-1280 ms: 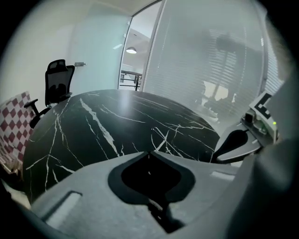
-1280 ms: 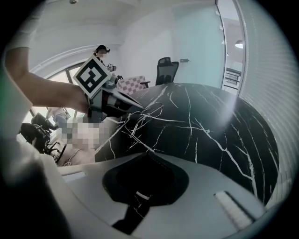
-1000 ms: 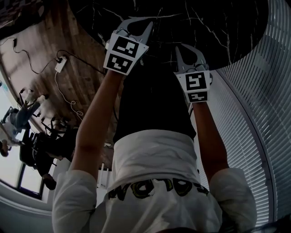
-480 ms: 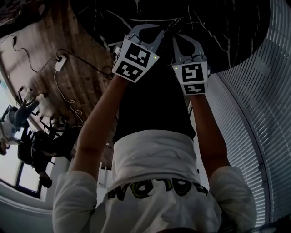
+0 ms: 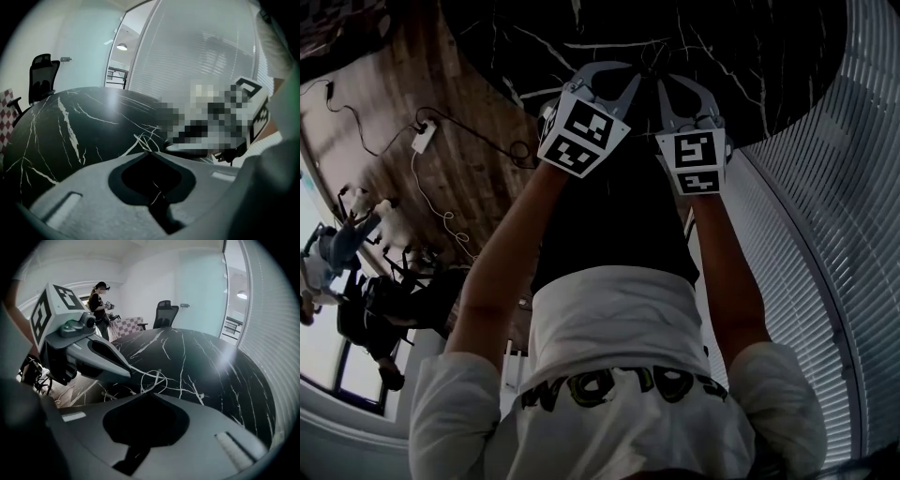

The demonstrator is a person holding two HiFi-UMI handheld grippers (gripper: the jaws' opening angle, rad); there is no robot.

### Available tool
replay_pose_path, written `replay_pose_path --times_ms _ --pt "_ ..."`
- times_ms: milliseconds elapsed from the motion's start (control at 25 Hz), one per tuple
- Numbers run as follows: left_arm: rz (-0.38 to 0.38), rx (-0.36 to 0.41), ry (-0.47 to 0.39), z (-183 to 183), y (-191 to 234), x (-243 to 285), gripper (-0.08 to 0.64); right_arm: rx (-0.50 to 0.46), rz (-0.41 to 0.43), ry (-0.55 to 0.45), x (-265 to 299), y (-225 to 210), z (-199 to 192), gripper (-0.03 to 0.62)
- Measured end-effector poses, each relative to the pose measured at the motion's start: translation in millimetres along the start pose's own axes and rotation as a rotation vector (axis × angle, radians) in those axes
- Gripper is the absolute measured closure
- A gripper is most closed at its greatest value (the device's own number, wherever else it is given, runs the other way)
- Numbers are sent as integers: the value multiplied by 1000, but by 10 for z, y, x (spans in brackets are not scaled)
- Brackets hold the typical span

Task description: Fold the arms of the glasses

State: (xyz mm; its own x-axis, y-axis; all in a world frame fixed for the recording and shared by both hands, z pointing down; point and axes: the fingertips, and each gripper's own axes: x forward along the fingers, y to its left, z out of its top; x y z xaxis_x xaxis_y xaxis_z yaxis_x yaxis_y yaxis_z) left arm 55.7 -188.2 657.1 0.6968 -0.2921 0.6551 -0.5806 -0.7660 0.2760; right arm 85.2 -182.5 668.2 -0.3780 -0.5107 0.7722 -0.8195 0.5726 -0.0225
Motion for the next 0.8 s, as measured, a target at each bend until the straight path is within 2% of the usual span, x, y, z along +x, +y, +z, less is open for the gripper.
replay_pose_path --times_ms 120,280,520,800 --pt "10 -6 -11 30 -56 -134 554 21 -18 -1 -192 -38 -46 589" --pt "32 -22 -73 254 -177 -501 554 54 -27 -78 -594 -62 188 589" --pt "69 -97 -236 762 -547 -1328 554 117 -9 -259 -1464 2 846 589" --pt "96 -162 -437 1454 -974 -2240 557 125 17 -444 -2469 228 1555 589"
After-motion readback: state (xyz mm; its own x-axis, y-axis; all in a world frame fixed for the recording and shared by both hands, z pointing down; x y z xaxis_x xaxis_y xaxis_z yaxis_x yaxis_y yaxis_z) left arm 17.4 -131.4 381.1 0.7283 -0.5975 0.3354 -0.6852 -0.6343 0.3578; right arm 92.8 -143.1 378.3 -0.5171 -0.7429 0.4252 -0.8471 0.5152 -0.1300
